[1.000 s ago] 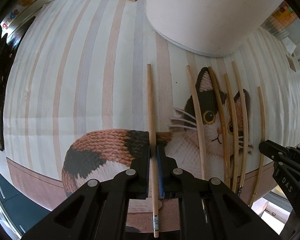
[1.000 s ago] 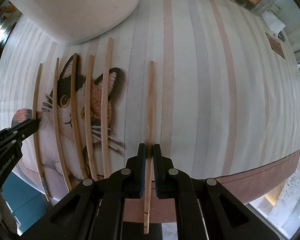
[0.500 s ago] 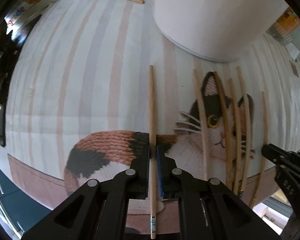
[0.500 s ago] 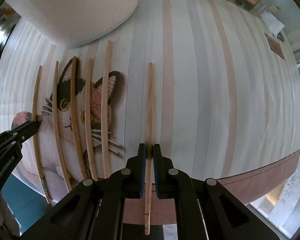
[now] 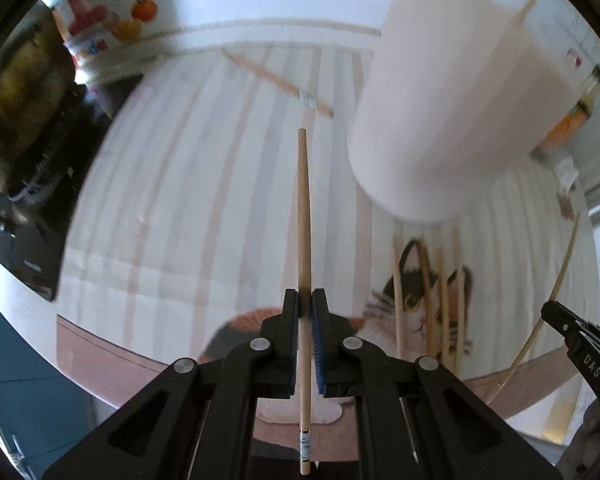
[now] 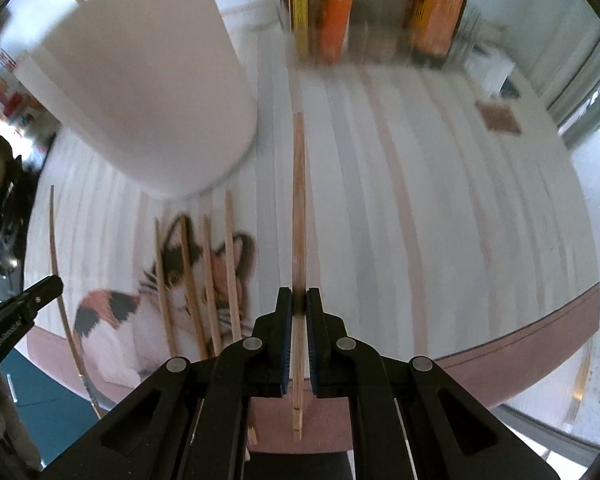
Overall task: Organize utensils
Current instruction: 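Lift both chopsticks and carry them toward the utensil holder, then lower both held chopsticks into the holder opening and open both tools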
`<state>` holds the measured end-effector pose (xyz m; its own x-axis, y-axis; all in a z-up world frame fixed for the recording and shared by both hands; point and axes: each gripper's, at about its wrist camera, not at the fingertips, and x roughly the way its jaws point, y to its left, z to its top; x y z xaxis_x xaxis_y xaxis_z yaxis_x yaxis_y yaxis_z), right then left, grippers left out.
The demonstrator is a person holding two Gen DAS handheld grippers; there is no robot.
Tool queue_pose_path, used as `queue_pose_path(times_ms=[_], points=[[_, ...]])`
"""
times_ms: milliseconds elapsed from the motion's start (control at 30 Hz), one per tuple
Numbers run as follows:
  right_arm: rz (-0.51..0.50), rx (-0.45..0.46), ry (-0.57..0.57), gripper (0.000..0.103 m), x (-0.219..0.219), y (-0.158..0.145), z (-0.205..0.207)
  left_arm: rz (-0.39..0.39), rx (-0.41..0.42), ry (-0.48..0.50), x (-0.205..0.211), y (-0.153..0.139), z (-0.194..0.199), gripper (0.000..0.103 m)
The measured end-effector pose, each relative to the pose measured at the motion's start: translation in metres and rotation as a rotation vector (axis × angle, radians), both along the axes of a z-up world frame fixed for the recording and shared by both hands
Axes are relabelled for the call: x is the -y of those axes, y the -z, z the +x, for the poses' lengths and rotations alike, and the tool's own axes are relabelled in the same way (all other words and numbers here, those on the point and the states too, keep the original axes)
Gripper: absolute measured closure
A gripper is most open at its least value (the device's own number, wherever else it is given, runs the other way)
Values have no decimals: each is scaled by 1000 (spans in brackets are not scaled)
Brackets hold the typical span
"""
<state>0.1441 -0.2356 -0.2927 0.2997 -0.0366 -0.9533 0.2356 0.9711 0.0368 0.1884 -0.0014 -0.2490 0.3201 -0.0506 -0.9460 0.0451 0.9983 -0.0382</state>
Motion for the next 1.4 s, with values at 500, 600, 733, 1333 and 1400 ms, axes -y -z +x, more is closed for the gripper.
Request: queue_pose_path(times_ms=[500,600,733,1333,1400], points=[[30,258,45,96,3,-88,20,-152,206,-74,-17,-100,20,99],[63,308,55,96,6,-112,24,-209,253,-84,-22,-131,23,99],[154,394,81,96,14,-157,36,-285,340,-84,-20,-181,32,99],[241,560,90,96,26,-231,171,-383,490,-71,43,-203,181,99],[232,554,86,96,25,-226,179,-349,503,-66,48,-192,188,99]])
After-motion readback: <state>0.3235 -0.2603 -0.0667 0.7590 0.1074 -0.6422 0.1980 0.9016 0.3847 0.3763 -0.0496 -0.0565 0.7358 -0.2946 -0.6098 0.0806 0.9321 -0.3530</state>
